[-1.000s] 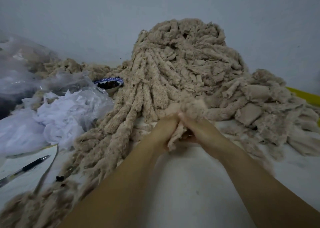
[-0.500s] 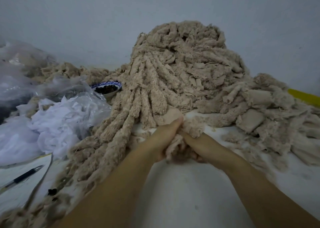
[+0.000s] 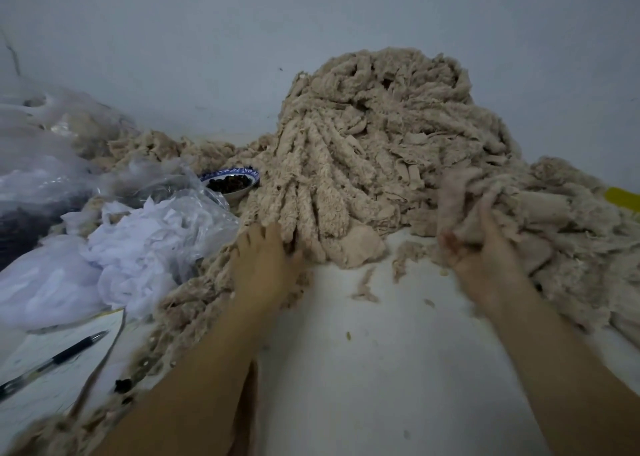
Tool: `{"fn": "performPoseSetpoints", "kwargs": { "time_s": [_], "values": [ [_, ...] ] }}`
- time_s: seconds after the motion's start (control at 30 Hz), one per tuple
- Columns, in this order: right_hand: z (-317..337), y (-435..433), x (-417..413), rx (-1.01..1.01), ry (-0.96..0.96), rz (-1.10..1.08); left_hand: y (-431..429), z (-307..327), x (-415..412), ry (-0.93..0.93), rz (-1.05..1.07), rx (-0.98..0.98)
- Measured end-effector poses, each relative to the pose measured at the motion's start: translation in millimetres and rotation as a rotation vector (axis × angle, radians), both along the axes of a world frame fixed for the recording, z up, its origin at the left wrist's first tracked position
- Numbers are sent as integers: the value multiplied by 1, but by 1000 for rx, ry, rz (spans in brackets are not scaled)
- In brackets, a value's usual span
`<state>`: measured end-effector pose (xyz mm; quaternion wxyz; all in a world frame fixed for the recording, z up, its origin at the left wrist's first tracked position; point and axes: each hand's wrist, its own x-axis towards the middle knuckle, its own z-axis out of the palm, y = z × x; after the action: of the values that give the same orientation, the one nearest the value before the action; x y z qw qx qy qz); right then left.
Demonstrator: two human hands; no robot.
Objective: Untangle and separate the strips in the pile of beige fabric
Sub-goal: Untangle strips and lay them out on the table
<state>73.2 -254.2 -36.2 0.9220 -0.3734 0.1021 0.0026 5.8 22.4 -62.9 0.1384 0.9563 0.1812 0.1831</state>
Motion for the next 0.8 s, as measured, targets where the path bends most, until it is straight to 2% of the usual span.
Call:
{"fn": "performPoseSetpoints", "kwargs": {
  "time_s": [0.03, 0.1, 0.13, 0.2, 0.27, 0.37, 0.4, 0.47, 0.53, 0.6, 0.67, 0.73, 0.8],
  "values": [
    [-9, 6, -2, -55, 51, -30, 6, 1, -2, 119, 51, 66],
    [-26, 18, -9, -143, 153, -53, 9, 8, -9, 291, 58, -15],
    [-33, 22, -11, -173, 190, -58, 8, 12, -14, 295, 15, -60],
    [-40, 31, -19, -223, 248, -61, -3, 20, -22, 185, -151, -27],
    [-35, 44, -29, -174, 248, -36, -27, 32, -30, 41, -324, 15],
    [-26, 60, -45, -102, 198, 284, -73, 48, -40, 32, -645, -7],
    [-26, 63, -48, -143, 199, 389, -86, 48, -43, 31, -761, 39],
    [-25, 65, -46, -311, 265, 440, -102, 43, -51, 29, -913, 122],
    [-15, 63, -40, -453, 322, 477, -106, 34, -58, 36, -1032, 59],
    [1, 58, -27, -282, 278, 557, -106, 27, -64, 73, -1122, -19],
    [13, 57, -16, -113, 311, 550, -104, 23, -64, 123, -1168, -28],
    [15, 65, -10, -122, 295, 533, -105, 21, -62, 122, -1172, -53],
    [14, 74, -7, -227, 218, 423, -106, 15, -56, 108, -1123, -62]
  ]
}}
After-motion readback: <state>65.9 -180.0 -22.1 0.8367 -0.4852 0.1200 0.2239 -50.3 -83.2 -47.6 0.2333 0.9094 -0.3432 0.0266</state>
